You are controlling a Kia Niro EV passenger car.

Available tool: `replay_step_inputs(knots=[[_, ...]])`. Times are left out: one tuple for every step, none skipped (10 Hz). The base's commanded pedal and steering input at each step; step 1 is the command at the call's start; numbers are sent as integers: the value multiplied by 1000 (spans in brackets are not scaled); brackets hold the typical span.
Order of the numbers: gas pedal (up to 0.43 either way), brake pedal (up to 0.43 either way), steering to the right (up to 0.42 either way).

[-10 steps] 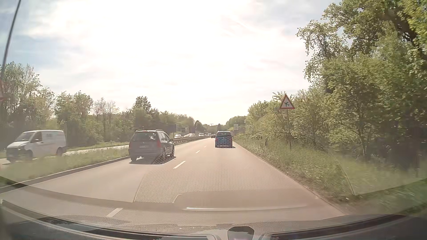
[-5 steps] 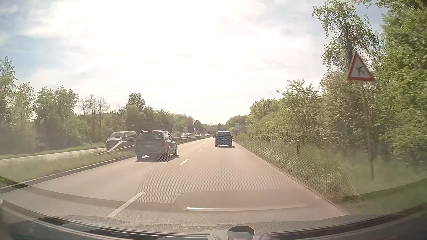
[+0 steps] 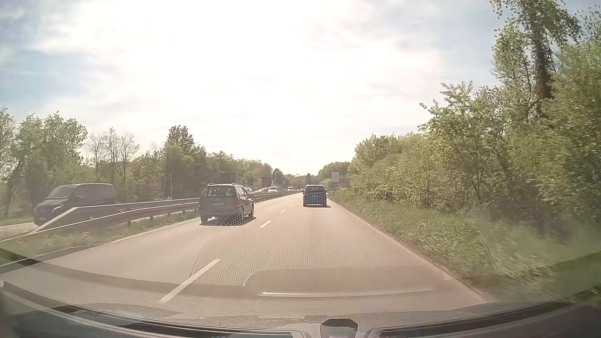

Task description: Follow the waypoints while adhering to traffic rules and regulations

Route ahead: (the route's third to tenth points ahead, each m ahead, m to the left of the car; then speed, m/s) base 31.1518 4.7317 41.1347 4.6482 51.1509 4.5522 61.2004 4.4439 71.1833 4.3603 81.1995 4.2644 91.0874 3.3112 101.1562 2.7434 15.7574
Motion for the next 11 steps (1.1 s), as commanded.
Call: replay_step_inputs(knots=[[150, 0, -1], [150, 0, -1], [150, 0, -1], [150, 0, -1], [150, 0, -1], [150, 0, -1], [150, 0, -1], [150, 0, 0], [150, 0, 0], [150, 0, 0], [150, 0, 1]])
